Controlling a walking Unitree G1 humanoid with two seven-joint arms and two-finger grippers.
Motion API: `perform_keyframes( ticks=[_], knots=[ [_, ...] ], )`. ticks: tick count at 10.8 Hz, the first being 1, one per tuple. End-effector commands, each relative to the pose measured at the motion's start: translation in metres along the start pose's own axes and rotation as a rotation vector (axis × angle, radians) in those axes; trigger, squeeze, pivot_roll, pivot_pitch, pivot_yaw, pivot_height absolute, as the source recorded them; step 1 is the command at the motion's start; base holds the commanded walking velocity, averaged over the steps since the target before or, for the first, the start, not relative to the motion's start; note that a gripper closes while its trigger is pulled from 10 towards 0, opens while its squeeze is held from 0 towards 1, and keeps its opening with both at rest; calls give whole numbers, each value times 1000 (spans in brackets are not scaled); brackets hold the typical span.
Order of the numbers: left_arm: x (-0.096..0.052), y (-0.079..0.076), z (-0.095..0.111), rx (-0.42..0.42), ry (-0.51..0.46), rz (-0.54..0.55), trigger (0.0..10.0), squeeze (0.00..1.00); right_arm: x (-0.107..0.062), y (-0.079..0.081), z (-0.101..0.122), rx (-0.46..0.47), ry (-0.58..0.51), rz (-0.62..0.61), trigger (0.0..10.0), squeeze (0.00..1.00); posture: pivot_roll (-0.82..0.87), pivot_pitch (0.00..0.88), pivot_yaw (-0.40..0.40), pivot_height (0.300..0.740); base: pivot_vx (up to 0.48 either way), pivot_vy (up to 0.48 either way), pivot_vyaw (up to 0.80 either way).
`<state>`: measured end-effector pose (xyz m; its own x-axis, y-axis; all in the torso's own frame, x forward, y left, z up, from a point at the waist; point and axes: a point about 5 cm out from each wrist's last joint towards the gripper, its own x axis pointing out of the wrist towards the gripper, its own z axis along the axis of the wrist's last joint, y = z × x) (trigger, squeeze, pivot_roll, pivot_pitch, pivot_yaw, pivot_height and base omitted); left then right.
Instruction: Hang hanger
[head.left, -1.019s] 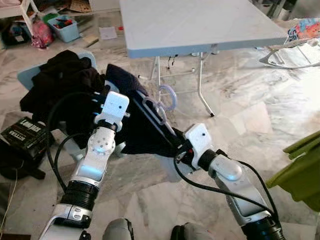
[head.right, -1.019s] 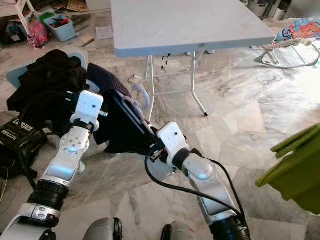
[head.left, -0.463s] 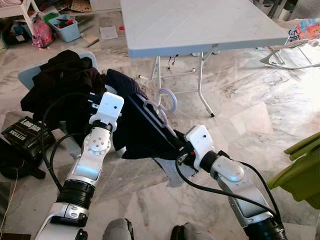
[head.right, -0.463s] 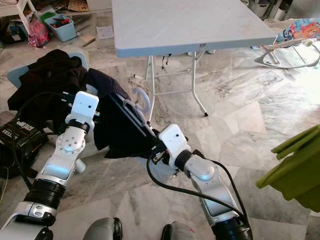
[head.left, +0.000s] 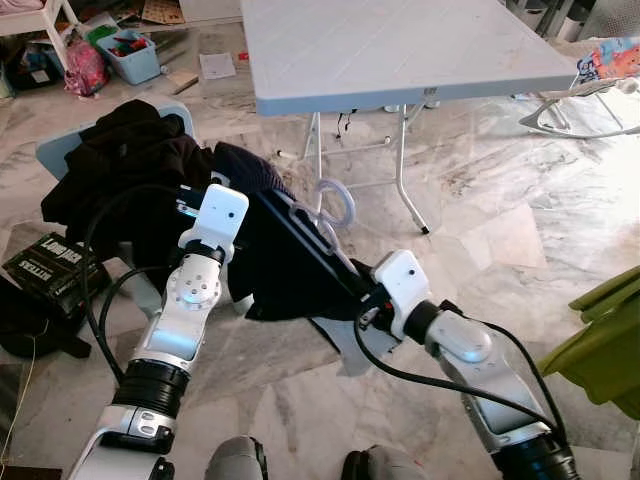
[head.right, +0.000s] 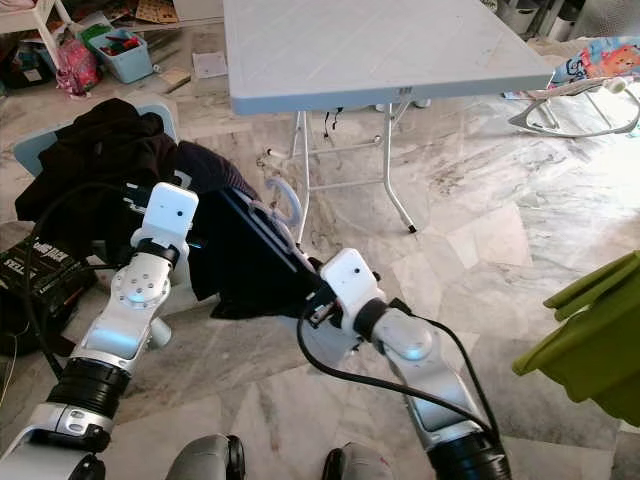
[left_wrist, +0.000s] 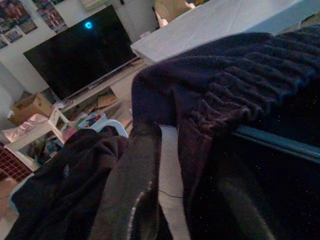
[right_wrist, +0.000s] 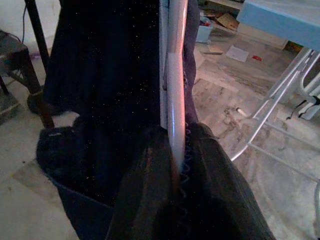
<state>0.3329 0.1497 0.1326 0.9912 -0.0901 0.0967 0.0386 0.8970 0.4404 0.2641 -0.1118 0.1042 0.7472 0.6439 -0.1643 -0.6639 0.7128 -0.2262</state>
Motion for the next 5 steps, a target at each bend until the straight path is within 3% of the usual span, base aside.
perform_keyframes(
  ticks=[1,5],
  knots=[
    [3,11,0,12,0,33,0,0,-5,-11,5,-31,-32,-33,10000,0,-45,102,-18,740,0,0,0],
    [5,14,-1,12,5,42,0,0,-11,-22,-3,-113,19,-53,10000,0,-48,99,-18,740,0,0,0]
  ],
)
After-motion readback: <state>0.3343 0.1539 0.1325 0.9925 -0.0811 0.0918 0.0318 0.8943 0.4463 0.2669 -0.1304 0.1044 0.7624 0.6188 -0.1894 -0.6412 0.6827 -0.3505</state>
